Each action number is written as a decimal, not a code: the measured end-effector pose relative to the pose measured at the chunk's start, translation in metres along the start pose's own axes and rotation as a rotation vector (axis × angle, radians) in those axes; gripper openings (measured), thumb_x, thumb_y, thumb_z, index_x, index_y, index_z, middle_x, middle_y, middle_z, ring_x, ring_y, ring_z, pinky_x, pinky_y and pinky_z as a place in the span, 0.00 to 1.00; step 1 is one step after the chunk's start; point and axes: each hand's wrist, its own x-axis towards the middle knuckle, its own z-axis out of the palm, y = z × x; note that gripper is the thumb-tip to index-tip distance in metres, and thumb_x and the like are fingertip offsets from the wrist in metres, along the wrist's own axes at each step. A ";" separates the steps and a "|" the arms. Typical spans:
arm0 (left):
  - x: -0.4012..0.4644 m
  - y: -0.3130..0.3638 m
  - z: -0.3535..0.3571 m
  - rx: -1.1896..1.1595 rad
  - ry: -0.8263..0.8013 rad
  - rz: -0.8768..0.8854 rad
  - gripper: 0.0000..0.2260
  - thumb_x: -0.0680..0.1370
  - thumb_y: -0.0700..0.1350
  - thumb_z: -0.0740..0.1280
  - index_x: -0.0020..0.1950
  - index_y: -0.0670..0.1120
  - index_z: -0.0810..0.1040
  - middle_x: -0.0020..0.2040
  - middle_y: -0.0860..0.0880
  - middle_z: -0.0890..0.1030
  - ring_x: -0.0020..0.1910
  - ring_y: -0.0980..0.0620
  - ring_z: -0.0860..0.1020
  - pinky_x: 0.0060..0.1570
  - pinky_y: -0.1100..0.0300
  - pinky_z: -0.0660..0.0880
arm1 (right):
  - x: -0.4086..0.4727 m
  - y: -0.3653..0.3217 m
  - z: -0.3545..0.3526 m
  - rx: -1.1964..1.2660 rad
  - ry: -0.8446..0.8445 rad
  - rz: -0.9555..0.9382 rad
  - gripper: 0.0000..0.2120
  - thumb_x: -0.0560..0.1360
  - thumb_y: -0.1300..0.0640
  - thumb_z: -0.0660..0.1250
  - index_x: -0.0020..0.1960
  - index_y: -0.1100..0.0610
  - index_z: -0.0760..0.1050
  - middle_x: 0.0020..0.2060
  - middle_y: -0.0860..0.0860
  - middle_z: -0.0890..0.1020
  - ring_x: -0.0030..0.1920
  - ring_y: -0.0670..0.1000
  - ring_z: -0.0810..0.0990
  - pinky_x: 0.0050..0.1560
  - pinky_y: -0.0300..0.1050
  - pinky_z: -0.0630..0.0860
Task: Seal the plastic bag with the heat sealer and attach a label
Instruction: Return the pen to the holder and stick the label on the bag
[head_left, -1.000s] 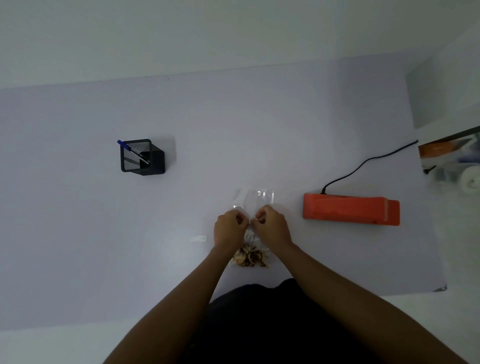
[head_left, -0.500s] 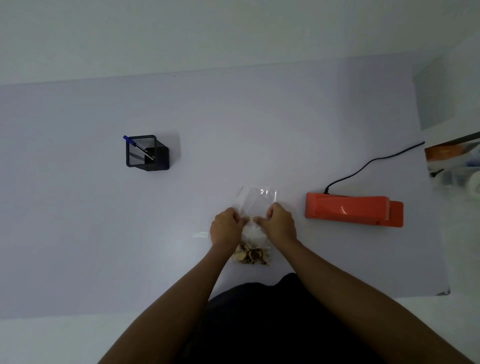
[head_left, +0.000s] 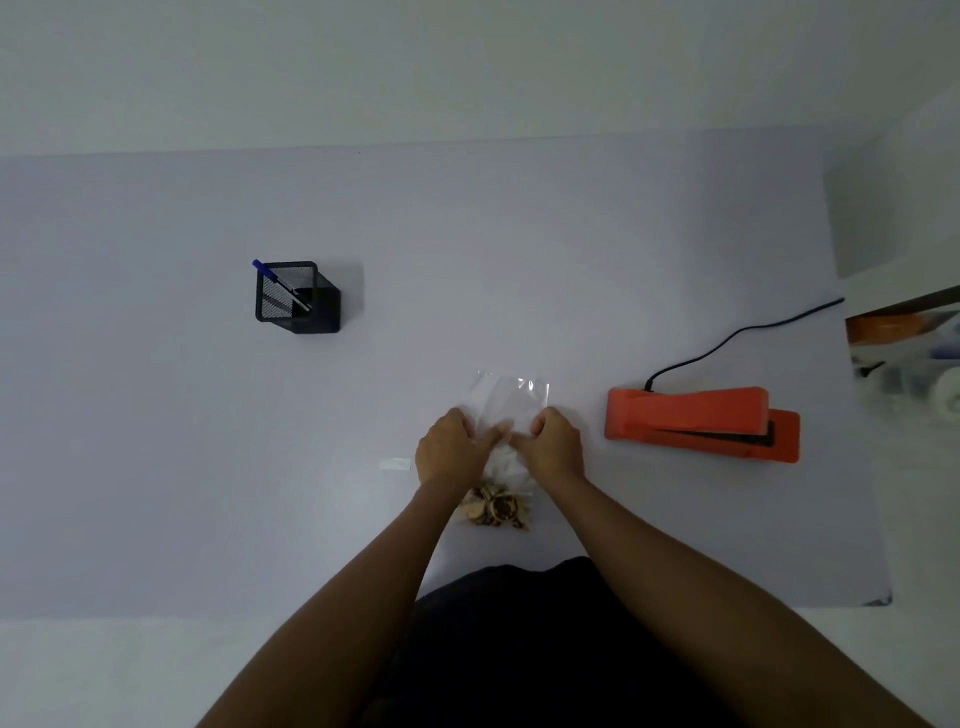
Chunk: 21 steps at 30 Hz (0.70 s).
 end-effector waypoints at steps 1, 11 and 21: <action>-0.002 0.002 0.003 0.011 0.030 -0.004 0.24 0.71 0.69 0.66 0.40 0.48 0.71 0.35 0.52 0.77 0.32 0.53 0.74 0.30 0.58 0.66 | 0.000 0.000 0.000 0.001 -0.001 -0.001 0.20 0.67 0.49 0.78 0.37 0.52 0.66 0.31 0.46 0.73 0.32 0.50 0.71 0.29 0.43 0.62; -0.001 -0.006 0.022 -0.033 0.130 -0.016 0.20 0.72 0.64 0.70 0.37 0.50 0.67 0.32 0.54 0.73 0.30 0.53 0.73 0.28 0.59 0.68 | 0.000 0.004 0.001 0.031 -0.007 0.004 0.19 0.68 0.49 0.78 0.40 0.53 0.68 0.33 0.47 0.74 0.33 0.49 0.72 0.35 0.44 0.68; -0.001 -0.007 0.024 -0.049 0.137 -0.011 0.22 0.71 0.66 0.69 0.37 0.49 0.68 0.31 0.54 0.73 0.29 0.52 0.72 0.27 0.59 0.65 | -0.006 0.006 0.008 0.082 0.085 0.012 0.18 0.70 0.43 0.74 0.41 0.54 0.71 0.34 0.48 0.76 0.35 0.52 0.76 0.36 0.44 0.69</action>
